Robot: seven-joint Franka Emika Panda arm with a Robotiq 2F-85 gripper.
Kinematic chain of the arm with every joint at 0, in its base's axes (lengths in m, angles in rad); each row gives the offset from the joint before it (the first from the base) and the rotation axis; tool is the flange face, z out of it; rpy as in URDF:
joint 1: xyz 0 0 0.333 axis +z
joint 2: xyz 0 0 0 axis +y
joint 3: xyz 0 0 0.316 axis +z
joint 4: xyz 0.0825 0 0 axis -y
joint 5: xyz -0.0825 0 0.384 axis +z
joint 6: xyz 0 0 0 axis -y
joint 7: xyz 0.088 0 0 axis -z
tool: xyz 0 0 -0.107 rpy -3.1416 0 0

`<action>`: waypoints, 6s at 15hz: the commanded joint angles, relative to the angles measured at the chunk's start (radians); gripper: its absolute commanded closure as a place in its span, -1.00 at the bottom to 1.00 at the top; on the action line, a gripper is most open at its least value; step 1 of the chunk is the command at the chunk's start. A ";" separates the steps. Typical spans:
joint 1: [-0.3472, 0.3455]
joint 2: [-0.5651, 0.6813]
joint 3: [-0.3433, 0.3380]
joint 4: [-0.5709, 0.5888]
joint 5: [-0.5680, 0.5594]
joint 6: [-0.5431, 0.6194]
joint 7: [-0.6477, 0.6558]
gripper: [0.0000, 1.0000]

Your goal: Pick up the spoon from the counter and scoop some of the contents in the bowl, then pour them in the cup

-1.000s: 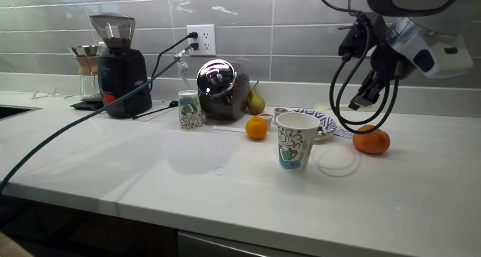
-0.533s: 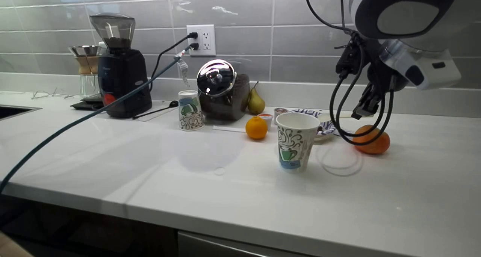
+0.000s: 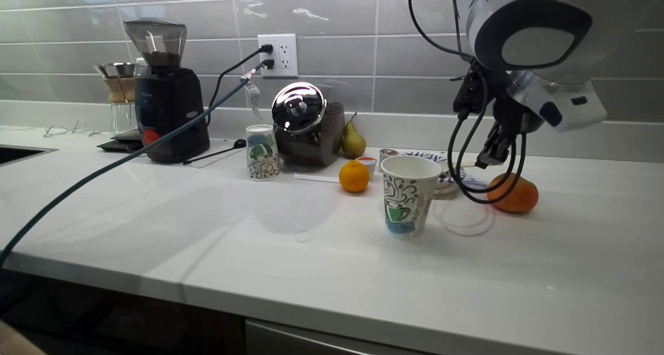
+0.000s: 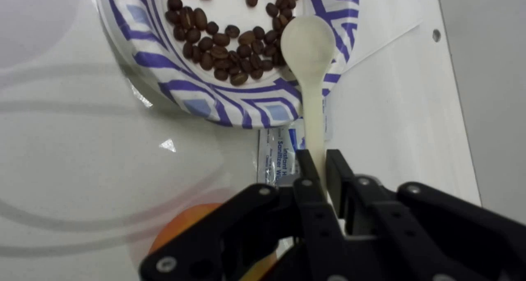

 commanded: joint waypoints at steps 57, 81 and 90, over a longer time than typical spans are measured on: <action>0.088 -0.035 0.041 -0.070 -0.290 0.016 -0.101 0.94; 0.012 -0.099 0.040 -0.061 -0.454 -0.287 -0.154 0.94; -0.095 -0.128 0.052 -0.005 -0.257 -0.493 -0.162 0.94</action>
